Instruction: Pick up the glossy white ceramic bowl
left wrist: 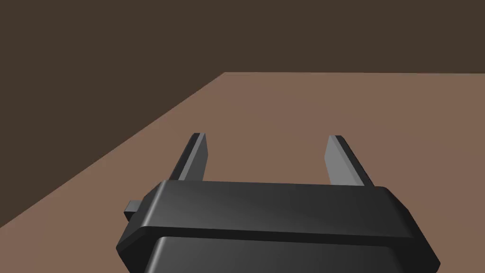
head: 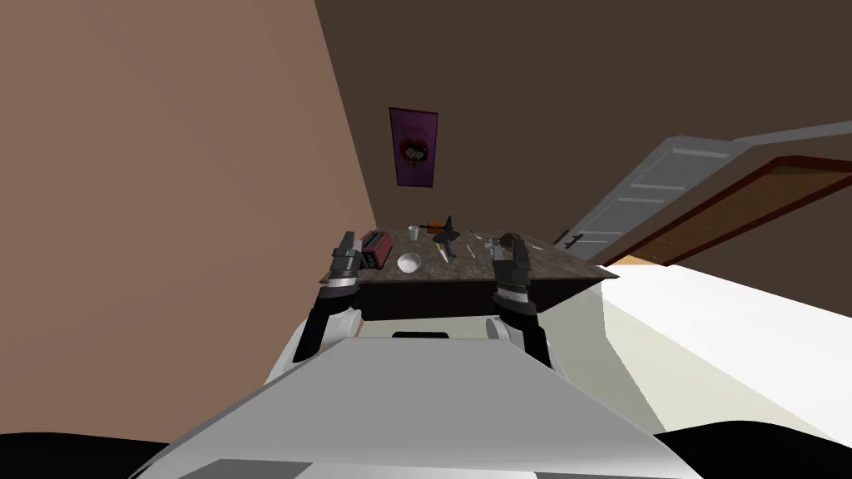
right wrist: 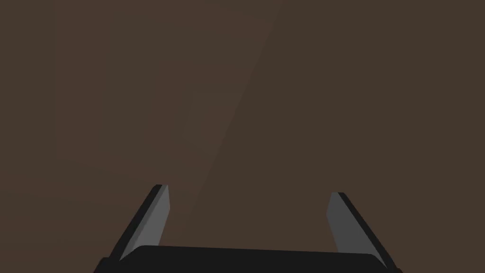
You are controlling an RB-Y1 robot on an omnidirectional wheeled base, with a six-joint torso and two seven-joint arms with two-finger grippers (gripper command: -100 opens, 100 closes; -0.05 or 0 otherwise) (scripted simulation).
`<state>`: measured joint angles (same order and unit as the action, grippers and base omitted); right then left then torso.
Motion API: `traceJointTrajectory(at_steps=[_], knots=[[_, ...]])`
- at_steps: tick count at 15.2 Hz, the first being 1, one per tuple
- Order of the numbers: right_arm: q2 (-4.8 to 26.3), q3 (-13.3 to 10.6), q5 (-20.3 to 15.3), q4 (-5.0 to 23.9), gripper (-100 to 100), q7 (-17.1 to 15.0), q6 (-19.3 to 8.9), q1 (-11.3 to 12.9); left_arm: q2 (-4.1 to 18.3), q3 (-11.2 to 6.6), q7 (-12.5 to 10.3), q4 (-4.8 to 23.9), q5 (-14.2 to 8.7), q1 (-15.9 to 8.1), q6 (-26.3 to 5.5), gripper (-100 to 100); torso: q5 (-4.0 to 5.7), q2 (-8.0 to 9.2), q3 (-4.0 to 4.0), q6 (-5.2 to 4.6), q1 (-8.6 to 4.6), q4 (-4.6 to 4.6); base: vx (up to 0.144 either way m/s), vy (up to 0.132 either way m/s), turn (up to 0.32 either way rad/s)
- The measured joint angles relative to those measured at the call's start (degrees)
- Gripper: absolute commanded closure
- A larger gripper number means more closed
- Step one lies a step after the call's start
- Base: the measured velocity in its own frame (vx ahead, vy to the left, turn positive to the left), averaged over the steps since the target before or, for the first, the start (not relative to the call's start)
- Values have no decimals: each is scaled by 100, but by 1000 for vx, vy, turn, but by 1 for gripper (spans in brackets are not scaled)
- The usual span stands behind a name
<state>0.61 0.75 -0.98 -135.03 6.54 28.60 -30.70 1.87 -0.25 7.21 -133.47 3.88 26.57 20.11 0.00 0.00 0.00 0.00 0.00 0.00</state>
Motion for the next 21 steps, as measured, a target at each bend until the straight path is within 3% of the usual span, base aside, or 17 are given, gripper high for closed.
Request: traceJointTrajectory(at_steps=[9,21], knots=[[0,0,0,0,0,0,0,1,561,-206,-40,2,-213,-41,-690,-100,-1,-1,0,-3,4,0,1,7,-90],[0,0,0,0,0,0,0,0,927,-539,-100,-25,-563,-131,-1952,-100,-1,-1,-1,0,4,0,1,7,-102]])
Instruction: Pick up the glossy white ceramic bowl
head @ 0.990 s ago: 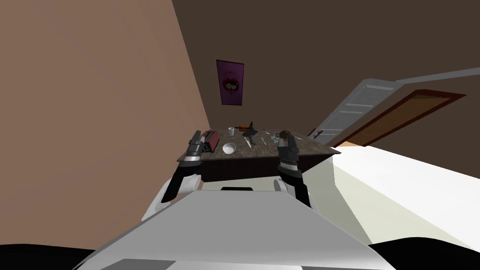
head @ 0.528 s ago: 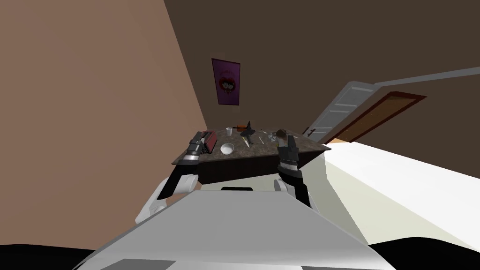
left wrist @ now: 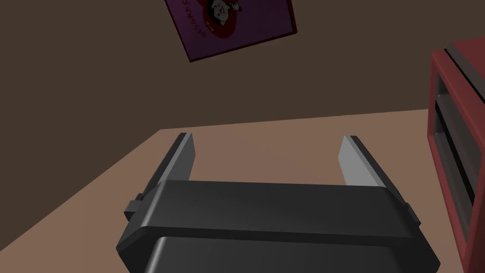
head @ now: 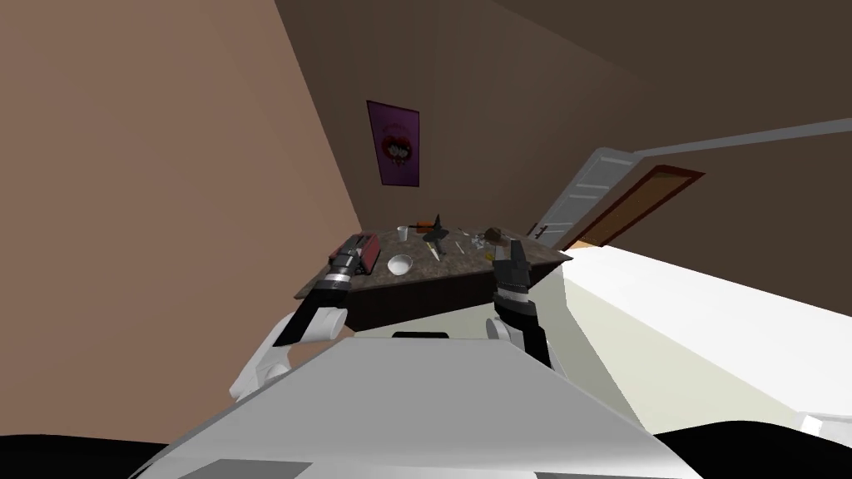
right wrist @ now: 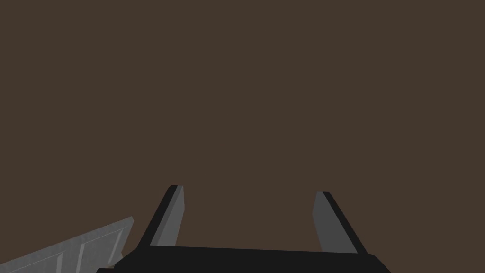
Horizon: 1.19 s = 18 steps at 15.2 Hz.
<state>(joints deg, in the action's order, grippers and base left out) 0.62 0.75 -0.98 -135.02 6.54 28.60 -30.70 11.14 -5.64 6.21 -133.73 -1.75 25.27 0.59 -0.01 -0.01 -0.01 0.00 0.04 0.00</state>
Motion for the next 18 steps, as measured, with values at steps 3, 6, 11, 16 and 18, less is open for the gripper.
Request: traceJointTrajectory(at_steps=[3,6,11,16,18], knots=[[0,0,0,0,0,0,0,0,69,-92,-17,18,-93,-46,-329,-100,0,0,0,0,0,0,1,6,-107],[0,0,0,0,0,0,0,0,121,-173,-30,1,-184,-44,-659,-100,0,0,0,0,0,0,1,7,-116],[0,0,0,0,0,0,0,0,234,-359,-71,21,-375,-98,-1220,-100,0,-1,-1,-2,0,0,2,7,-117],[0,0,0,0,0,0,0,0,314,-502,-105,7,-524,-127,-1795,-100,0,0,0,1,-1,0,2,4,-98],[0,0,0,0,0,0,0,0,312,-550,-102,-12,-581,-115,-2010,-100,1,-1,0,-2,-1,0,2,6,-125]])
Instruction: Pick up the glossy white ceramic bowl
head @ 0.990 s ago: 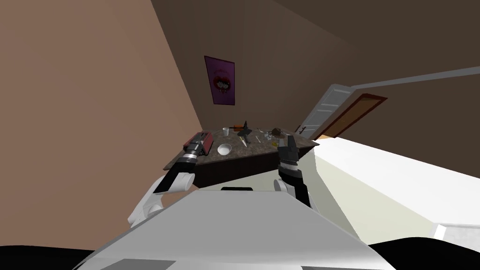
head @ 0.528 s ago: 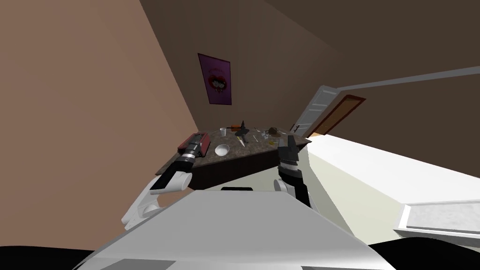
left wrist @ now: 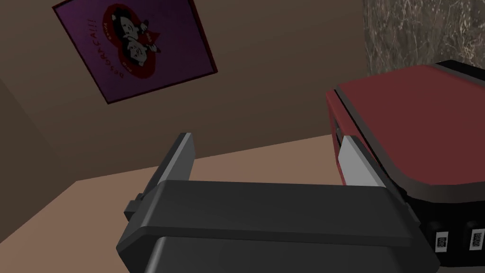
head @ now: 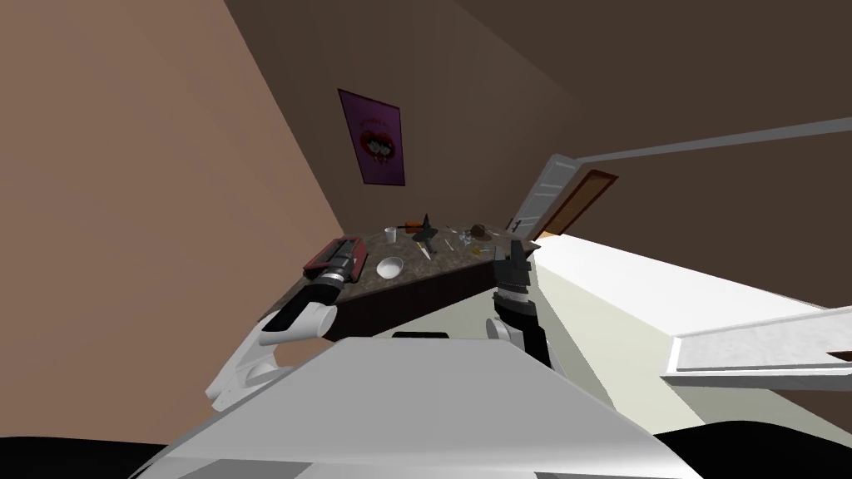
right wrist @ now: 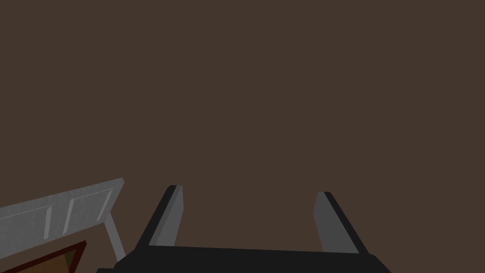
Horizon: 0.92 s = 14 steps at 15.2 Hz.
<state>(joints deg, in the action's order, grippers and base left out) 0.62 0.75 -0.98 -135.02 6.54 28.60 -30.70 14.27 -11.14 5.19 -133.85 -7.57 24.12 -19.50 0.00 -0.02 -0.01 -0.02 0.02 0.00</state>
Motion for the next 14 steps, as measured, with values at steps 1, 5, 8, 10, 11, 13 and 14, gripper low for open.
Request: traceJointTrajectory(at_steps=[1,5,8,10,11,13,14], knots=[[0,0,0,0,0,0,0,0,16,-26,-7,2,-25,-19,-121,-100,0,0,0,2,1,0,3,5,-177],[0,0,0,0,0,0,0,-1,87,-155,-42,45,-162,-66,-568,-100,-1,-1,0,4,1,0,3,6,-89],[0,0,0,0,0,0,0,0,130,-263,-67,11,-278,-55,-898,-100,0,0,0,2,1,0,2,6,-92],[0,0,0,0,0,0,0,0,142,-307,-73,27,-326,-70,-1074,-100,0,0,0,0,0,0,3,3,-152],[0,0,0,0,0,0,0,0,150,-340,-78,44,-362,-85,-1177,-100,0,-1,-1,0,0,0,2,7,-87],[0,0,0,0,0,0,0,-1,176,-382,-92,37,-403,-108,-1394,-100,0,-1,0,3,1,0,3,4,-74],[0,0,0,0,0,0,0,0,200,-430,-102,50,-456,-120,-1492,-100,0,-1,-1,0,0,0,4,6,-180]])
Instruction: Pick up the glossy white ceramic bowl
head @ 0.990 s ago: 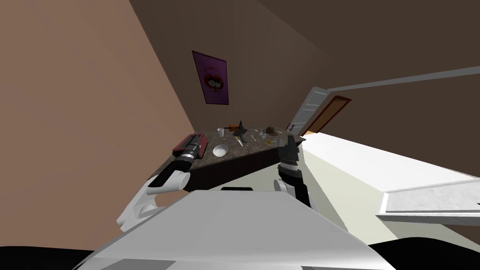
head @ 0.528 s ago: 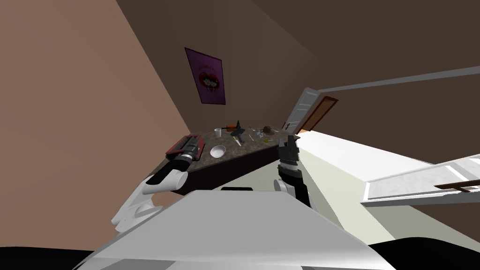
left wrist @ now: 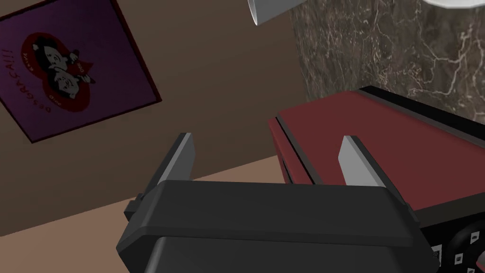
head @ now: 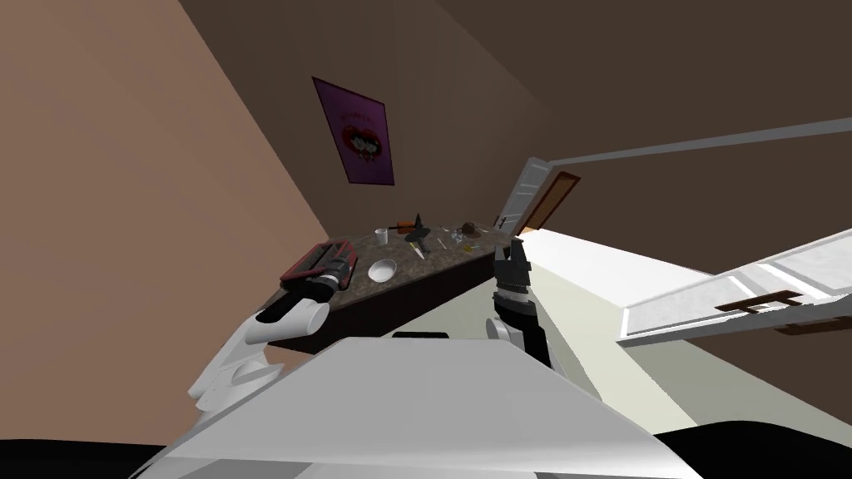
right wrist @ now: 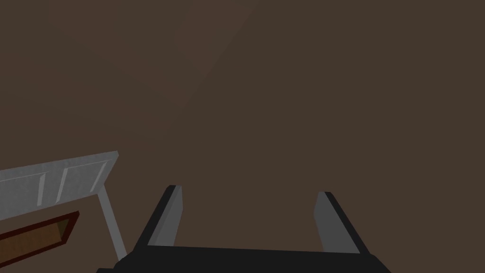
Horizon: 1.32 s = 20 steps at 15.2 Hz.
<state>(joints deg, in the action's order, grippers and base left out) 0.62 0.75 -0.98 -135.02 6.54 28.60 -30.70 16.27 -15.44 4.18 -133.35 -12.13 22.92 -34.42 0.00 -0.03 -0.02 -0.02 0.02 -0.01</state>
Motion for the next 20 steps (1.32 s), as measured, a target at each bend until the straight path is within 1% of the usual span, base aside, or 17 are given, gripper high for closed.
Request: traceJointTrajectory(at_steps=[3,5,7,8,10,12,17,20], knots=[[0,0,0,0,0,0,0,-1,13,-64,-16,-6,-66,-18,-327,-100,0,0,0,4,1,0,3,5,-89],[0,0,0,0,0,0,0,0,50,-154,-34,6,-167,-32,-536,-100,0,0,0,1,0,0,4,7,-120],[0,0,0,0,0,0,0,-1,53,-182,-43,-7,-197,-28,-737,-100,0,0,0,4,0,0,2,3,-71],[0,0,0,0,0,0,0,0,74,-233,-53,-11,-253,-33,-840,-100,0,0,0,0,-1,0,4,4,-185],[0,0,0,0,0,0,0,-1,74,-282,-68,-14,-299,-54,-1082,-100,0,0,0,2,0,0,4,6,-131],[0,0,0,0,0,0,0,0,100,-372,-85,-1,-397,-74,-1312,-100,0,-1,-1,0,1,0,5,9,-124],[0,0,0,0,0,0,0,-1,103,-475,-126,-2,-483,-149,-1939,-100,0,-1,-1,3,0,0,4,5,-112],[0,0,0,0,0,0,0,-1,131,-589,-142,28,-622,-142,-2278,-100,0,-1,-1,3,1,0,5,7,-79]])
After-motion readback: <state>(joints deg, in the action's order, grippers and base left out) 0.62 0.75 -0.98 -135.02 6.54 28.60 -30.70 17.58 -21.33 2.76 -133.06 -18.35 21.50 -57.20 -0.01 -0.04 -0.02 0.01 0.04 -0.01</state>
